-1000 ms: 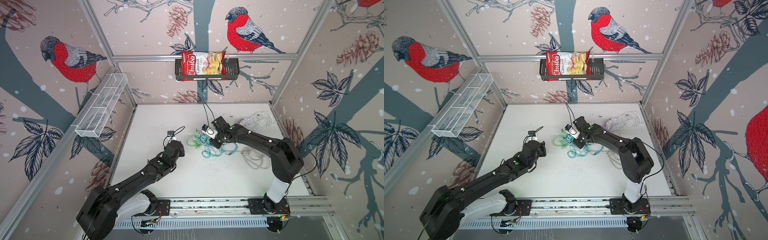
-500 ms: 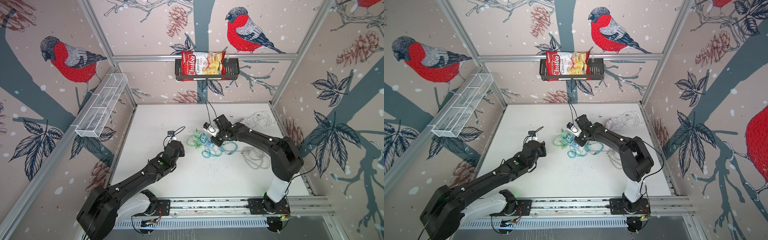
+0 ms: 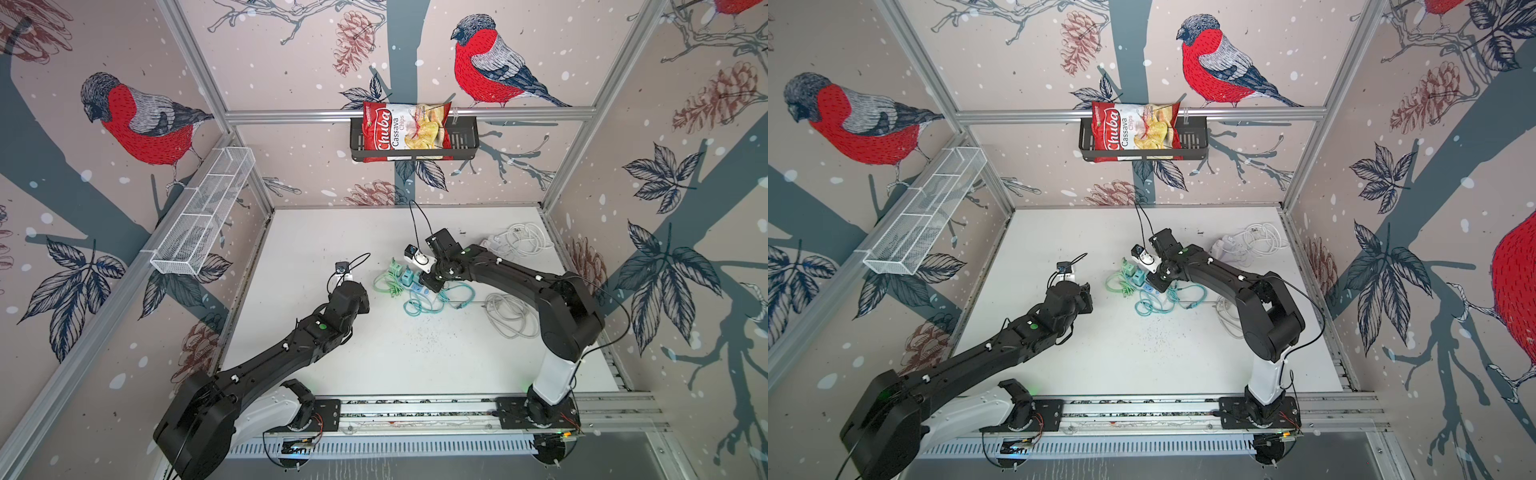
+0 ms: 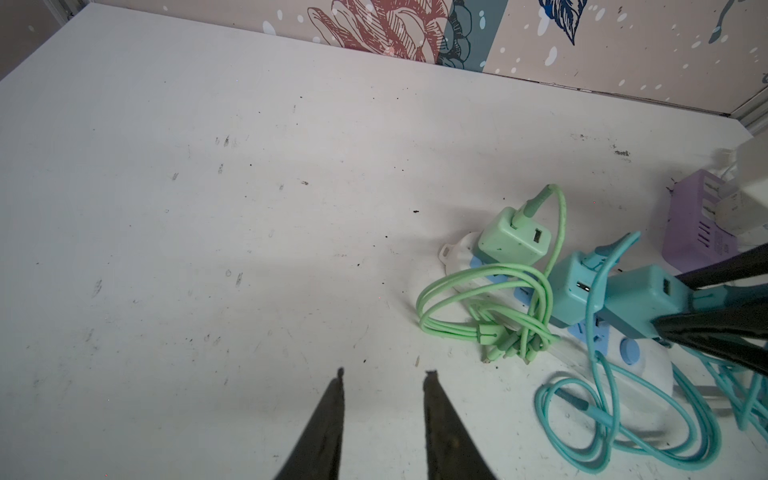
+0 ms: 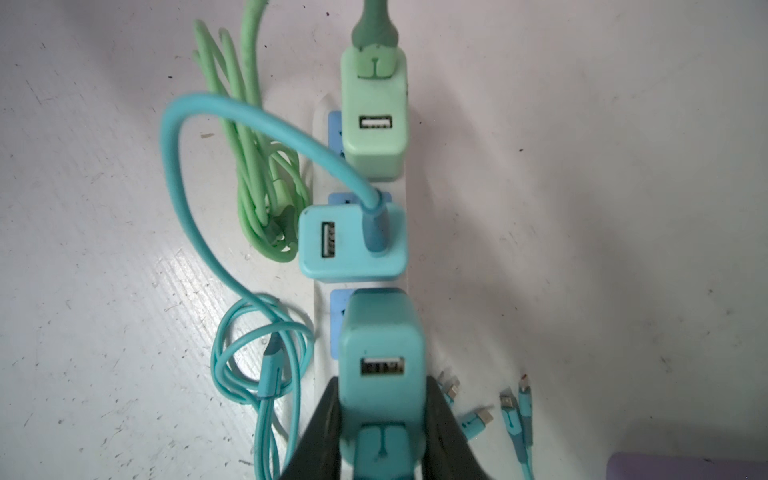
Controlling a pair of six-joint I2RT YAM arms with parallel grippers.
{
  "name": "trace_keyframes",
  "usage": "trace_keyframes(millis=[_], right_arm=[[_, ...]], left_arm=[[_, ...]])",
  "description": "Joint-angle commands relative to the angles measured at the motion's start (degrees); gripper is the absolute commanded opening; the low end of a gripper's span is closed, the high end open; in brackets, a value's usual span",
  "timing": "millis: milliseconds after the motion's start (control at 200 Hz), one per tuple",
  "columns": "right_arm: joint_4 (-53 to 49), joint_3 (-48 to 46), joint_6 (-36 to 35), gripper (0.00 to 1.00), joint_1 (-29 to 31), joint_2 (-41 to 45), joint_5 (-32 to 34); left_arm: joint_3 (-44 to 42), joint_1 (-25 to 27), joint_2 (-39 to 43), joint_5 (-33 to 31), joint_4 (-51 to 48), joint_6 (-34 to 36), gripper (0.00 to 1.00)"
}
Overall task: Insert the plug
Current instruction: 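Press the teal charger down into the strip socket with the right gripper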
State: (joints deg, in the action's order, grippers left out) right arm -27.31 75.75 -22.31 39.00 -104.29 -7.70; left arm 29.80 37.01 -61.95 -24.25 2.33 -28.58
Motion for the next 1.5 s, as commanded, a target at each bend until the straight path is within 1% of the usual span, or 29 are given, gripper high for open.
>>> trace_keyframes(millis=[0, 405, 535, 1096, 1496], right_arm=[[0.70, 0.41, -0.06, 0.05, 0.02, -0.30, -0.74], [0.25, -1.68, 1.20, 0.05, -0.41, -1.04, -1.61], [0.34, -2.39, 1.98, 0.05, -0.66, -1.43, -0.48], [0.93, -4.11, 2.27, 0.05, -2.22, 0.79, -1.96], [0.05, -3.59, 2.18, 0.04, -1.15, 0.73, -2.93]], left_arm=[[-0.09, -0.01, 0.20, -0.38, 0.47, -0.05, 0.33], [-0.27, -0.01, 0.36, -0.44, 0.61, -0.11, 0.33], [-0.31, -0.01, 0.61, -0.35, 0.63, -0.02, 0.33], [-0.31, -0.02, 0.36, -0.24, 0.91, 0.02, 0.32], [-0.66, -0.01, 0.60, -0.35, 1.17, -0.01, 0.33]])
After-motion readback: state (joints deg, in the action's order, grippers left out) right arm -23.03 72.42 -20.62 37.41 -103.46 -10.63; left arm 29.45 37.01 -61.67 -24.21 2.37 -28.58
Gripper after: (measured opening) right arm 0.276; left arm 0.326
